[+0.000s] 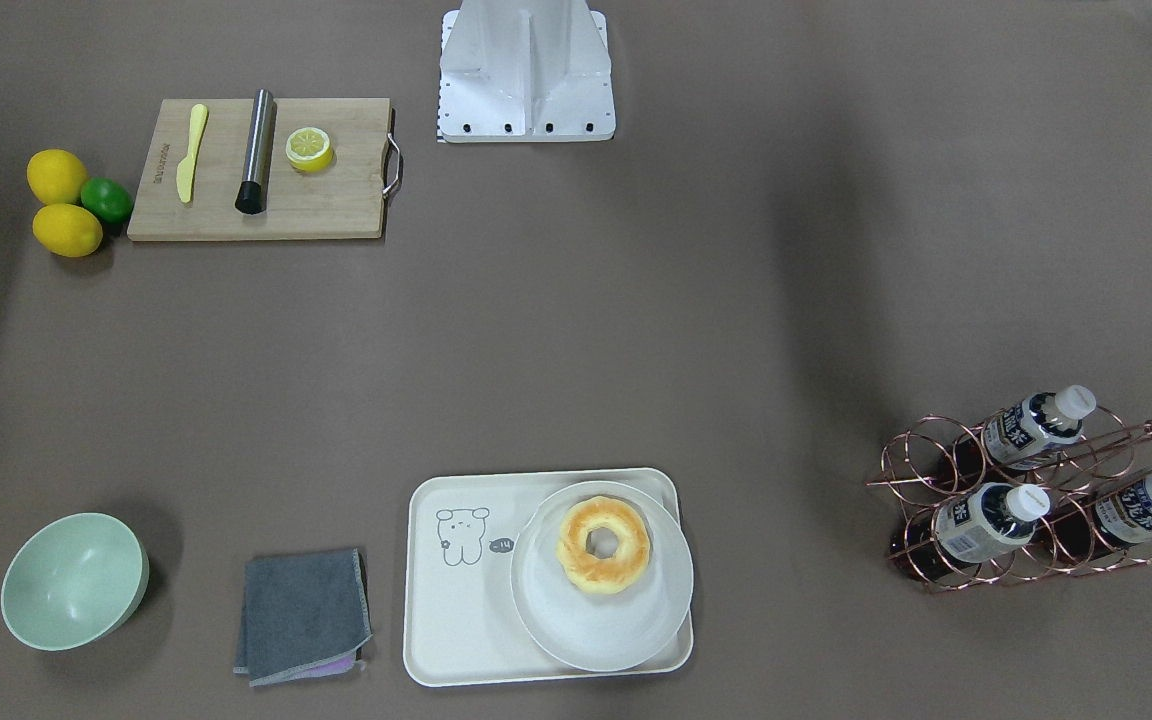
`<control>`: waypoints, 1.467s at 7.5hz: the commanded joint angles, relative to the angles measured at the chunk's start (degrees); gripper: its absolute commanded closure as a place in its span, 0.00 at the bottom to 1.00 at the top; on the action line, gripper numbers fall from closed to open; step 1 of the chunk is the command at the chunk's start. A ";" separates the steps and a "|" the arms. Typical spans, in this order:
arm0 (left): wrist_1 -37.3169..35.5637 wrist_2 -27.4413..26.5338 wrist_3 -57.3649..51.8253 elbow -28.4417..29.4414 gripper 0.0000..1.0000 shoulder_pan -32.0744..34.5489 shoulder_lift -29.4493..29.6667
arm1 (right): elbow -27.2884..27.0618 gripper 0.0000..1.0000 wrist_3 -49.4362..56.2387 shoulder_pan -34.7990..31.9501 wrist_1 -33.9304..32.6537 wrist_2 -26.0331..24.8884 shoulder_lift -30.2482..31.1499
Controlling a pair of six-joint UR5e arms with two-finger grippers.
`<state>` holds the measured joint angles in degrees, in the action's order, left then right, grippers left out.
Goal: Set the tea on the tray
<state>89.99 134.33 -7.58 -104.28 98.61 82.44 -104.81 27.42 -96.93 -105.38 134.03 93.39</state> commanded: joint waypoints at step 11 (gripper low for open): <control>14.11 -4.91 34.25 -9.89 0.02 -18.76 4.74 | -1.80 0.00 0.53 -0.01 0.09 0.18 0.30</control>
<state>97.19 133.07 17.94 -114.01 87.04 86.75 -106.33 27.90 -96.94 -105.29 134.17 93.49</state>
